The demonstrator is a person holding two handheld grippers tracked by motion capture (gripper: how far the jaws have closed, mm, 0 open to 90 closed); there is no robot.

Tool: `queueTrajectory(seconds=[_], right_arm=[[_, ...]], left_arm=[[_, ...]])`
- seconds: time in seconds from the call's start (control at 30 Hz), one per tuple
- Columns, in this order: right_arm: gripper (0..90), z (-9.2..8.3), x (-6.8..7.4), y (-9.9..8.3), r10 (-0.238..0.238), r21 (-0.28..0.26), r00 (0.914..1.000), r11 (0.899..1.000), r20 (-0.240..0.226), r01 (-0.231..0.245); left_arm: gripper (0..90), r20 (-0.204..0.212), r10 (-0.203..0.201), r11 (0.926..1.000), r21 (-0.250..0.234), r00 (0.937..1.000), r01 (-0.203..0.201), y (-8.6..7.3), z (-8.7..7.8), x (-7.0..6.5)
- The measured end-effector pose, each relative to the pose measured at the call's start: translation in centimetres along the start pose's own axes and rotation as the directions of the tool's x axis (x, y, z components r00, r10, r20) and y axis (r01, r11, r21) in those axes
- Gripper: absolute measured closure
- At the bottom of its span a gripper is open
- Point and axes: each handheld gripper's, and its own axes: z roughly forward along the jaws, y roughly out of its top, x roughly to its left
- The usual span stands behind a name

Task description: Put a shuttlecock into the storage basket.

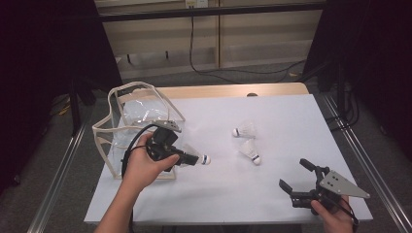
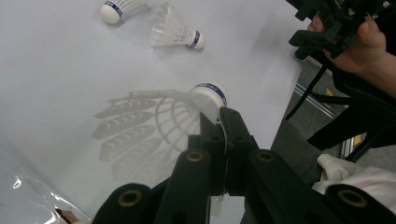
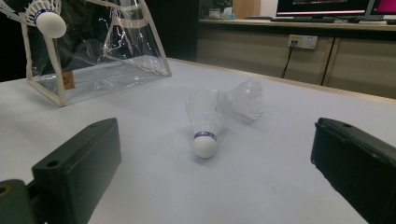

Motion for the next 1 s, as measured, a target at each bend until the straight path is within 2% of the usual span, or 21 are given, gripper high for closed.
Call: queueTrajectory(seconds=[0.13, 0.17, 0.27, 0.33, 0.37, 0.6, 0.73, 0.77, 0.8, 1.0], right_arm=[[1.4, 0.0, 0.0, 0.0, 0.001, -0.001, 1.0, 1.0, 0.0, -0.001], [1.4, 0.0, 0.0, 0.0, 0.0, -0.001, 1.0, 1.0, 0.0, 0.0], [1.4, 0.0, 0.0, 0.0, 0.0, -0.001, 1.0, 1.0, -0.001, 0.0], [1.4, 0.0, 0.0, 0.0, 0.0, -0.001, 1.0, 1.0, -0.001, 0.0], [1.4, 0.0, 0.0, 0.0, 0.0, -0.002, 1.0, 1.0, 0.0, 0.0], [1.4, 0.0, 0.0, 0.0, 0.001, -0.001, 1.0, 1.0, 0.0, -0.001], [1.4, 0.0, 0.0, 0.0, 0.0, -0.002, 1.0, 1.0, 0.0, 0.0], [1.4, 0.0, 0.0, 0.0, 0.001, -0.001, 1.0, 1.0, 0.0, -0.001], [1.4, 0.0, 0.0, 0.0, 0.002, -0.003, 1.0, 1.0, -0.002, -0.002], [1.4, 0.0, 0.0, 0.0, 0.0, -0.002, 1.0, 1.0, -0.001, 0.0]], left_arm=[[89.5, -0.01, 0.001, 1.0, 0.001, 1.0, -0.001, 0.4, -0.4, -0.2], [89.5, 0.006, 0.0, 1.0, -0.003, 1.0, 0.0, 0.5, -0.4, -0.2], [89.5, 0.001, 0.0, 1.0, 0.007, 1.0, 0.0, 0.8, -0.6, -0.2], [89.5, -0.018, -0.005, 1.0, 0.007, 0.9998, 0.005, 0.9, -0.7, -0.3], [89.5, -0.005, -0.001, 1.0, 0.008, 1.0, 0.001, 1.0, -0.8, -0.2], [89.5, 0.007, -0.01, 0.9999, 0.014, 0.9999, 0.009, 1.6, -1.1, -0.1], [89.5, -0.005, -0.005, 0.9998, 0.021, 1.0, 0.005, 2.0, -1.3, -0.2], [89.5, 0.008, -0.005, 0.9998, 0.021, 1.0, 0.005, 2.1, -1.4, -0.2], [89.5, -0.007, -0.006, 0.9997, 0.024, 1.0, 0.006, 2.2, -1.5, -0.3], [89.5, 0.012, -0.012, 0.9997, 0.022, 0.9999, 0.012, 2.7, -1.9, -0.1]])
